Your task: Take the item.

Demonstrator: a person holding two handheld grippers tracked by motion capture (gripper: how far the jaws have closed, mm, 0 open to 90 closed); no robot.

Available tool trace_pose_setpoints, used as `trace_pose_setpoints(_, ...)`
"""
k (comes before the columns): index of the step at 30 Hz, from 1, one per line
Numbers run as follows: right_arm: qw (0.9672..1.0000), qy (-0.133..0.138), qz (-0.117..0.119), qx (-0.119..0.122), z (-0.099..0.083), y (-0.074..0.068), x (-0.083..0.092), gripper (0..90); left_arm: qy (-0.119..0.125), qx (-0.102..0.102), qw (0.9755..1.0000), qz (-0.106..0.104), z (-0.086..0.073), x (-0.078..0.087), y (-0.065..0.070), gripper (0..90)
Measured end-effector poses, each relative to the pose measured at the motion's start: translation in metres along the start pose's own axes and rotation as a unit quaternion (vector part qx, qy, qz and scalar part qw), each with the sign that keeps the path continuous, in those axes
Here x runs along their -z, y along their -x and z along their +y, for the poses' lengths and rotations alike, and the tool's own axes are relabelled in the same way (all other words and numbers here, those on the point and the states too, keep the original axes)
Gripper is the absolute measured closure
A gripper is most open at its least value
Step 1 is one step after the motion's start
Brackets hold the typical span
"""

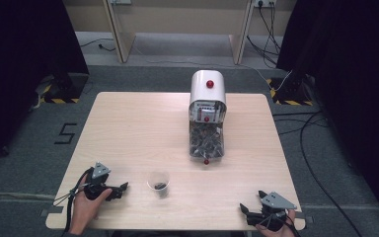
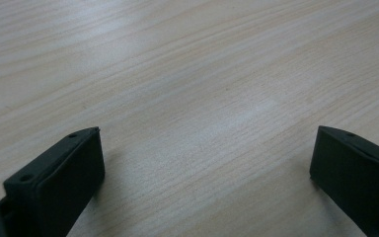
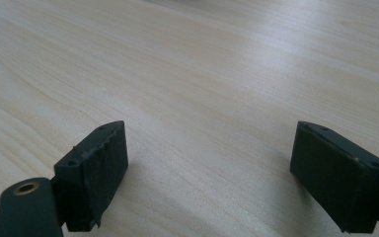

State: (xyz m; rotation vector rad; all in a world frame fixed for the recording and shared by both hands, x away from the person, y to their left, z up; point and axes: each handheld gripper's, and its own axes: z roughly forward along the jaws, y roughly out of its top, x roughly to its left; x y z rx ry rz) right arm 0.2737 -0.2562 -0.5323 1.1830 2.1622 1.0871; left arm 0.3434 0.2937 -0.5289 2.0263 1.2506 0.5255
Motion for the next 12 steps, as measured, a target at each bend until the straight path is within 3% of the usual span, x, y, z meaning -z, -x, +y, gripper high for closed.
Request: trace_pose_setpoints(12,1.0,0.007,0.002,0.001,-0.0014,0.0007,-0.0008,14.7,0.0,0.0,1.0,0.0,0.0,0.0,0.0,0.0)
